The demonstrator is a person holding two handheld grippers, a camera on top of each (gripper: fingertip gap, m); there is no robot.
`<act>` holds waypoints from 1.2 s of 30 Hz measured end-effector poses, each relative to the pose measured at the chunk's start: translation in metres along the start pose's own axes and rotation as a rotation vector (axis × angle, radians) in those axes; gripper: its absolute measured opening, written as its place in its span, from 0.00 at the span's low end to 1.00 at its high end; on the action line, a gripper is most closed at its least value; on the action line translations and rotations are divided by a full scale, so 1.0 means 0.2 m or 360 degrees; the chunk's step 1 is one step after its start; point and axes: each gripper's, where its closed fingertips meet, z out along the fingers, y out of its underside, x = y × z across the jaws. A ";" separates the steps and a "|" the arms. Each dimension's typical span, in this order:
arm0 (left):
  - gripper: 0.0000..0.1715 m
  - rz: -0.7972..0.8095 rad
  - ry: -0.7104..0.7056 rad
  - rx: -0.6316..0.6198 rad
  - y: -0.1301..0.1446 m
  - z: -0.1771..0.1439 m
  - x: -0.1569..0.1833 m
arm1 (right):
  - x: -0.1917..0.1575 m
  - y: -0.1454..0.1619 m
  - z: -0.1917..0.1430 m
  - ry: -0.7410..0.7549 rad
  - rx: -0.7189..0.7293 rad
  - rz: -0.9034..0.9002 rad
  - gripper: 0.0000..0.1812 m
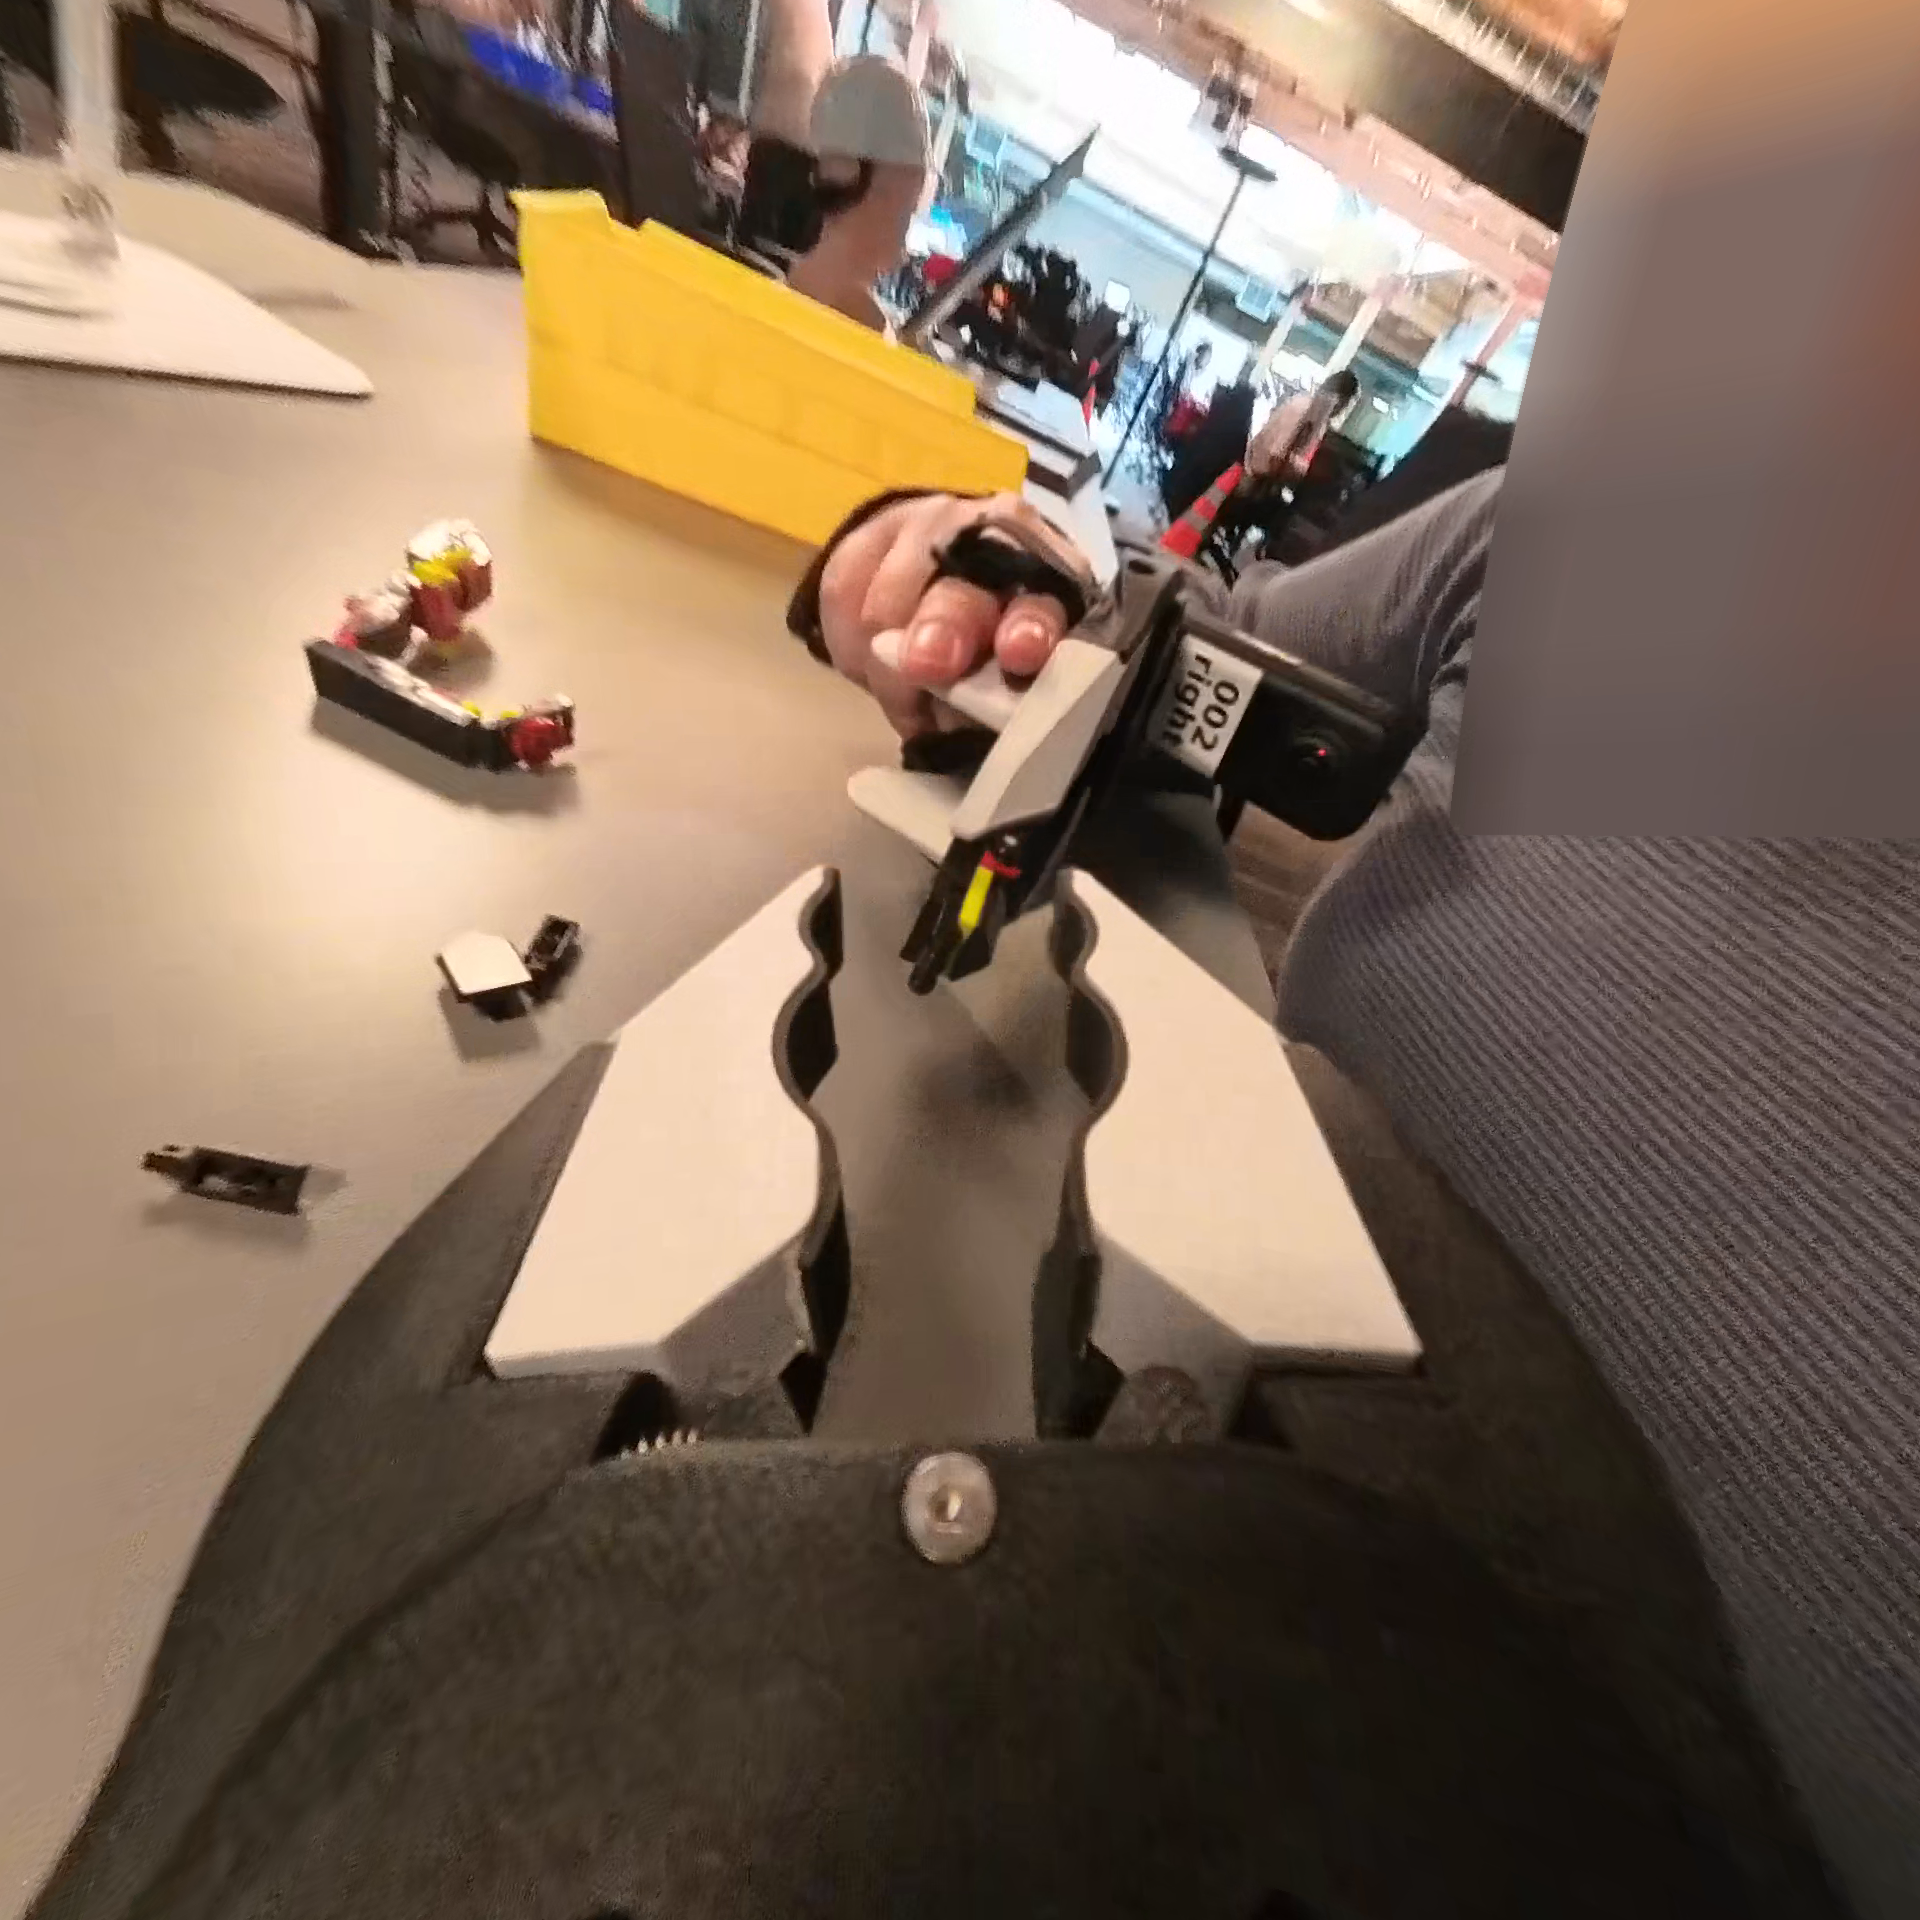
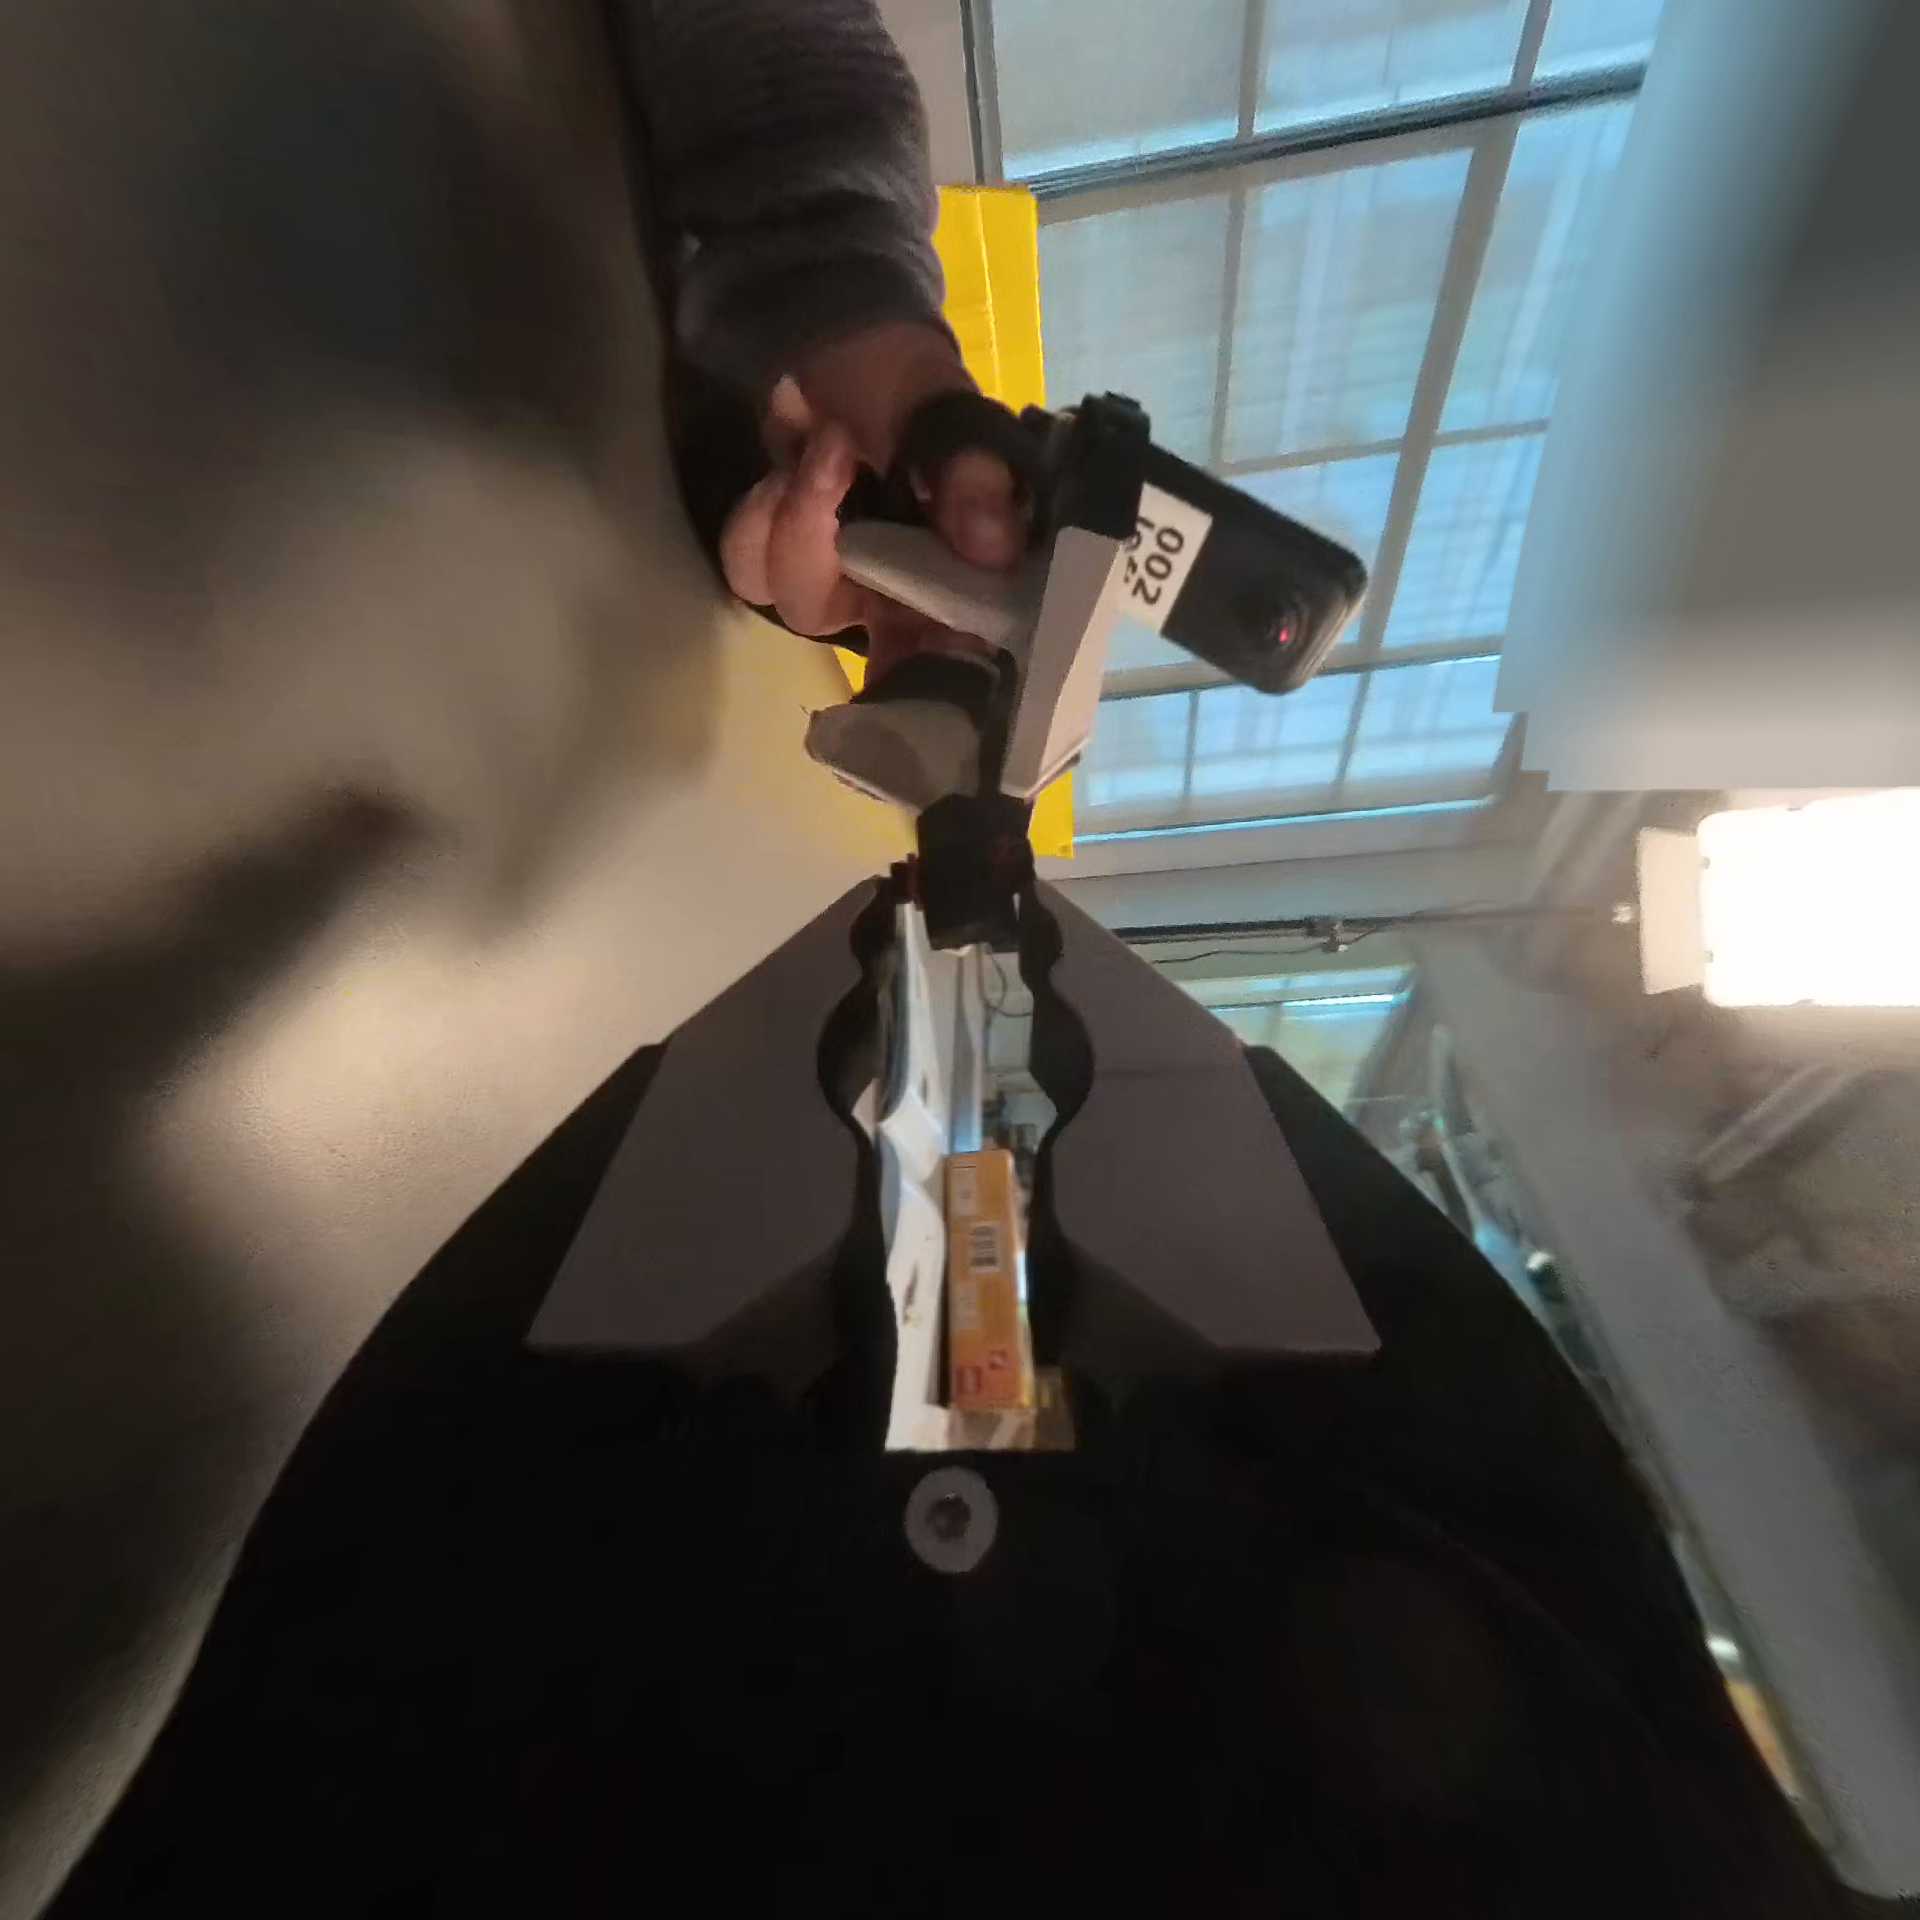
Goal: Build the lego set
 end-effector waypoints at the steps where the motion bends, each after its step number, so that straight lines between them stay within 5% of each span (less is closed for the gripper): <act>1: 0.23 -0.0003 0.0020 -0.0031 0.01 0.01 0.01 | 0.00 0.00 0.00 0.0013 -0.0003 -0.0037 0.11; 9: 0.08 0.0102 -0.0020 -0.0035 0.02 0.00 0.02 | 0.00 0.00 0.00 0.0017 0.0004 0.0023 0.13; 19: 0.08 0.1590 -0.0720 -0.0218 0.04 -0.01 -0.09 | 0.02 0.08 -0.02 -0.0534 0.0143 0.1865 0.21; 23: 0.08 0.1836 -0.0767 -0.0313 0.07 0.02 -0.08 | -0.01 0.10 0.01 -0.0727 0.0083 0.2376 0.19; 34: 0.08 0.1892 -0.0709 -0.0327 0.11 0.06 -0.04 | -0.11 0.04 -0.02 -0.0956 0.0070 0.2283 0.14; 36: 0.15 0.1810 -0.0786 -0.0317 0.09 0.05 -0.07 | -0.14 0.11 -0.01 -0.0902 -0.0059 0.2212 0.14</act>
